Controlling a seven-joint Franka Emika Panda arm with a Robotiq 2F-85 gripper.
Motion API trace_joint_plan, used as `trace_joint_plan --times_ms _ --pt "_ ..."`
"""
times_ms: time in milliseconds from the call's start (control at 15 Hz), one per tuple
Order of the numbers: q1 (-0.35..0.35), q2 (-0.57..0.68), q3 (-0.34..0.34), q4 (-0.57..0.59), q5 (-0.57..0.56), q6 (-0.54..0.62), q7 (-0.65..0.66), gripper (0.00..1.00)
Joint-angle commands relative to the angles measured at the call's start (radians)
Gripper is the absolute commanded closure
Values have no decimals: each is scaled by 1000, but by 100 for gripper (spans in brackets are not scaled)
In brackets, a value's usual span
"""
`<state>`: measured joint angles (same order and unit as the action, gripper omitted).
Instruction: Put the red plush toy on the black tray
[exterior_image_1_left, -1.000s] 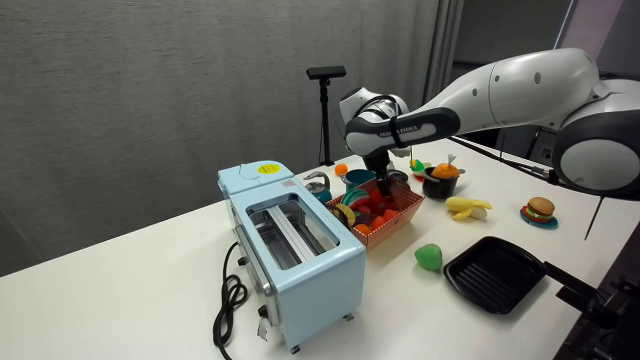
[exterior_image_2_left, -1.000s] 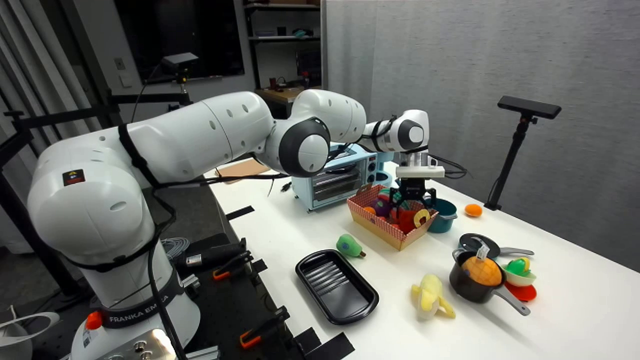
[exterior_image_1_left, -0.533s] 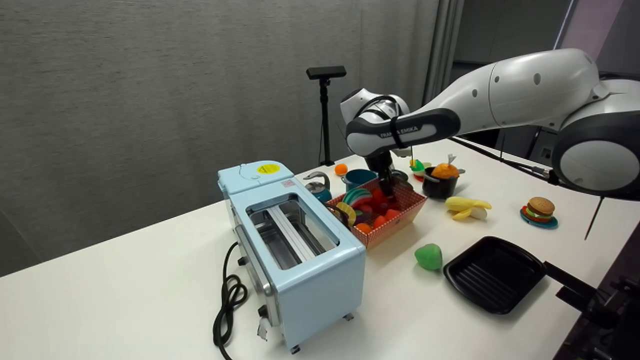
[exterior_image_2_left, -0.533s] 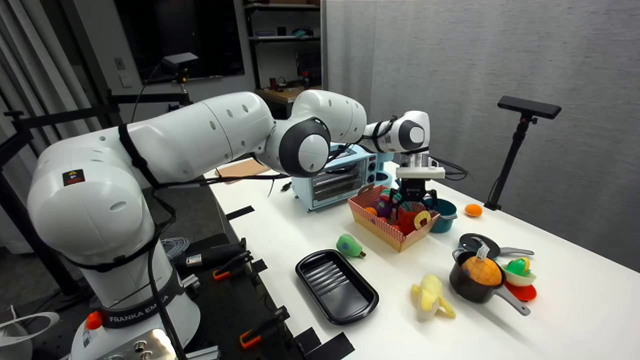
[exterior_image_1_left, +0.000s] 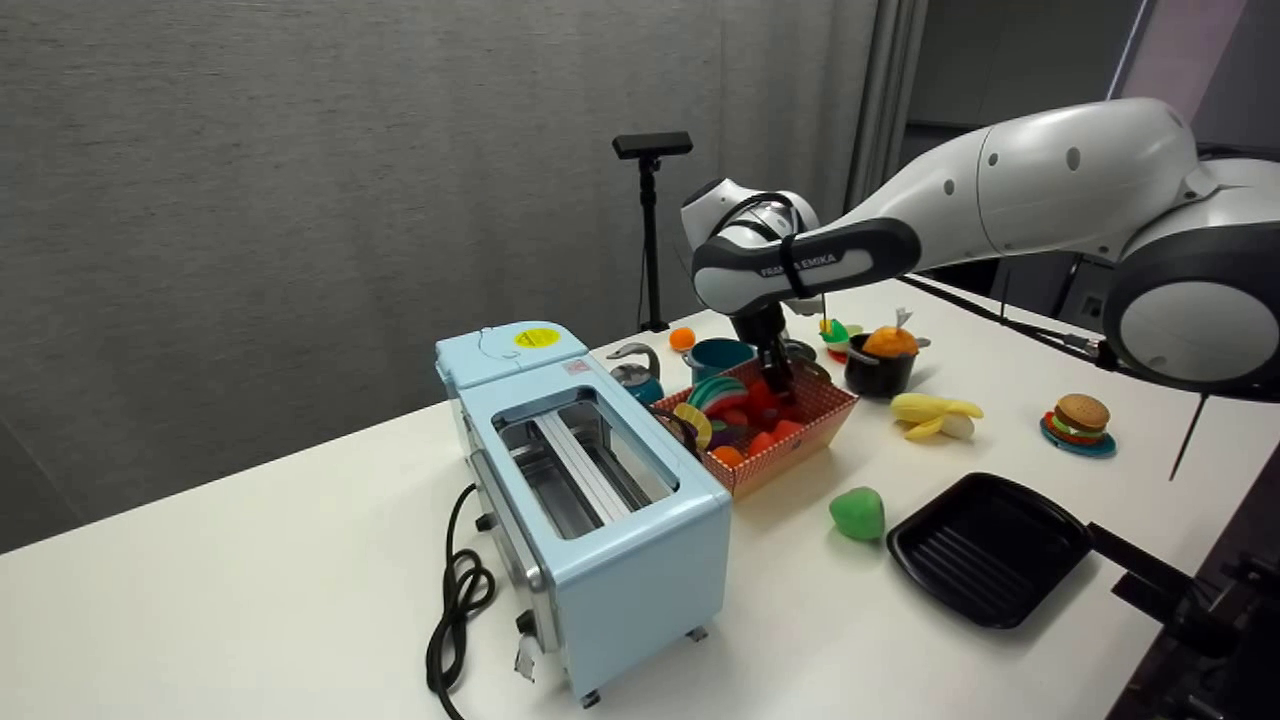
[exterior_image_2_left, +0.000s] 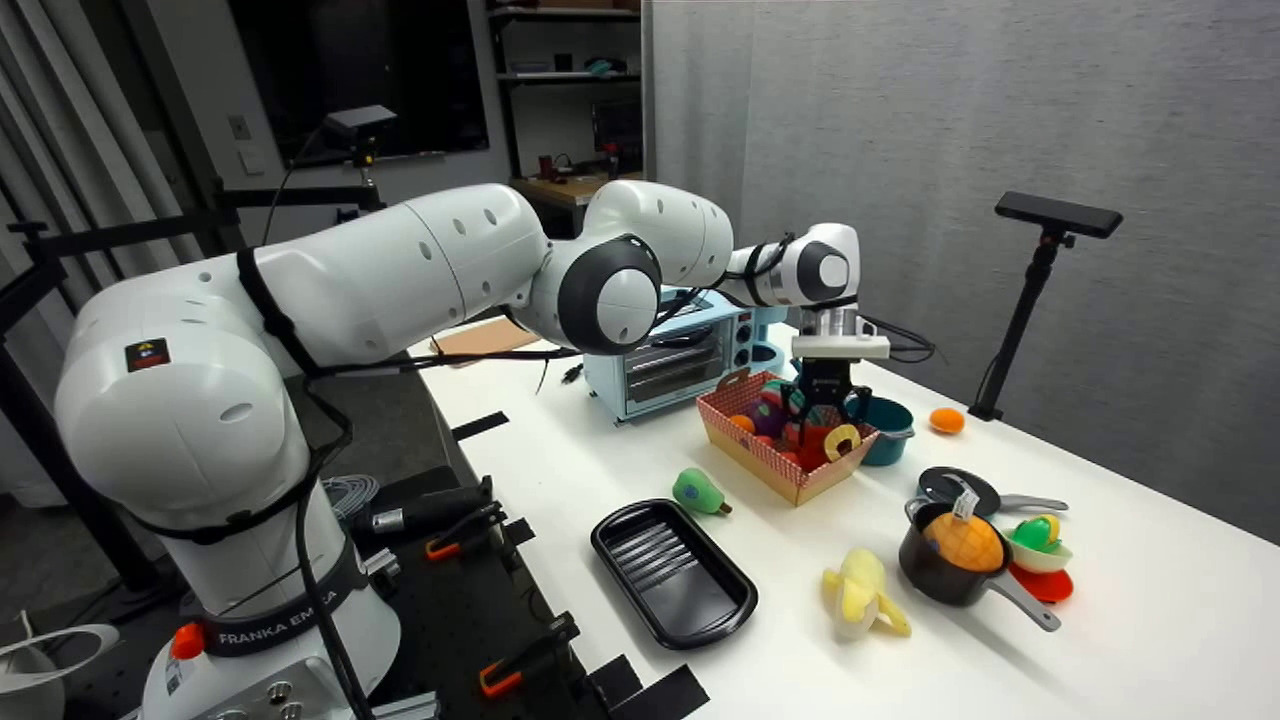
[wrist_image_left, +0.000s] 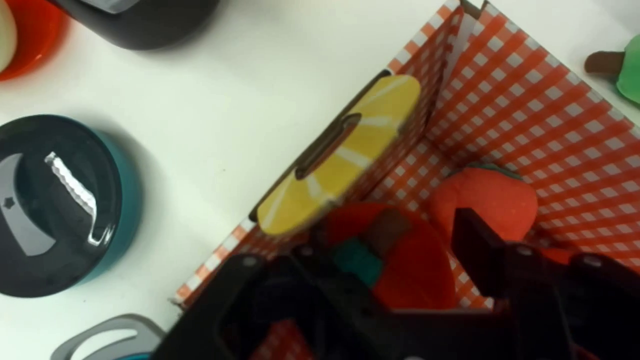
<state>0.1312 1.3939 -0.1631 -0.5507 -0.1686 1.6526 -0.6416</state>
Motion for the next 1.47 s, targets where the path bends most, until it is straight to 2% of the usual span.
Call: trace_joint_plan --times_ms 0,267,333,867,1400 --pt "-9 -6 13 -5 8 -5 -39 65" --pt "-14 -10 17 -5 17 -8 -49 95" --pt "-14 -10 15 -5 18 -6 -42 99" --pt "7 -14 7 -17 8 48 0 99" --pt "45 -86 31 -72 15 87 39 99"
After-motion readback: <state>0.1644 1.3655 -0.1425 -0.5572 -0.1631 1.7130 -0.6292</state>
